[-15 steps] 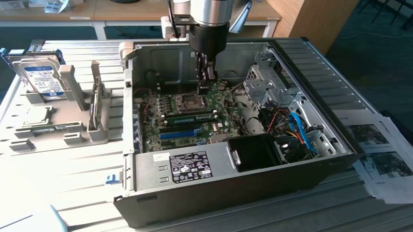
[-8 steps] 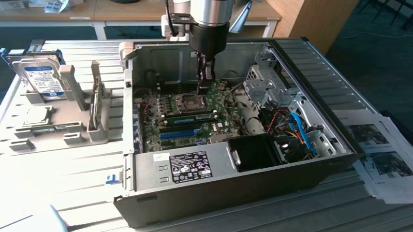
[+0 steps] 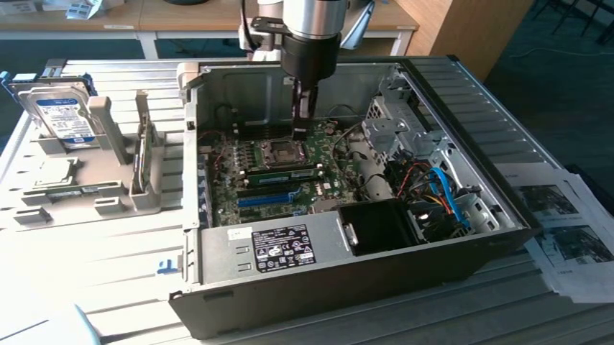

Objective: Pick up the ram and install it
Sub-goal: 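Press down the ram until it locks into place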

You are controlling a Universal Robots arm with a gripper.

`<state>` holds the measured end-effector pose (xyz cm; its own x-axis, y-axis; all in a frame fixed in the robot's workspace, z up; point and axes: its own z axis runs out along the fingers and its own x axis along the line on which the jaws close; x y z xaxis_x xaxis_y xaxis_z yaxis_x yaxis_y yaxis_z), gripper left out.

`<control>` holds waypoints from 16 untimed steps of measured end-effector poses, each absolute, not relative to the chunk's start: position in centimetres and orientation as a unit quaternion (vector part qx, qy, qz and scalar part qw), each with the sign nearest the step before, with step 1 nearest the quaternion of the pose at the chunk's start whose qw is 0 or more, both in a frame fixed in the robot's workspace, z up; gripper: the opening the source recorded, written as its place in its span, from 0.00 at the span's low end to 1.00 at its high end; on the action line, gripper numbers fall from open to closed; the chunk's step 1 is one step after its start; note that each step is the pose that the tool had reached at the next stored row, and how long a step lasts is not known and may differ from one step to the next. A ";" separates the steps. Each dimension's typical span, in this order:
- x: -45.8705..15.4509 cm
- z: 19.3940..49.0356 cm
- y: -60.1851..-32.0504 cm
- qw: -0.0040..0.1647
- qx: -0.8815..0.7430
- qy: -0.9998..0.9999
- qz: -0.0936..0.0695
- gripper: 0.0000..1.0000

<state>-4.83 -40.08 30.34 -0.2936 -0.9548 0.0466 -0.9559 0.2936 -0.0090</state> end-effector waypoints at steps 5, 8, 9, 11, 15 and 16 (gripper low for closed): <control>-4.8 30.3 -40.1 0.017 0.559 -0.829 0.017 0.10; -4.8 30.3 -40.1 0.017 0.539 -0.842 0.016 0.10; -4.8 30.3 -40.1 0.017 0.531 -0.847 0.016 0.10; -4.8 30.3 -40.1 0.018 0.516 -0.856 0.016 0.10; -4.8 30.3 -40.1 0.018 0.484 -0.875 0.015 0.10; -4.8 30.3 -40.1 0.018 0.476 -0.879 0.015 0.10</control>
<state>-4.83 -40.07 30.33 -0.5462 -0.8363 0.0465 -0.8374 0.5465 -0.0090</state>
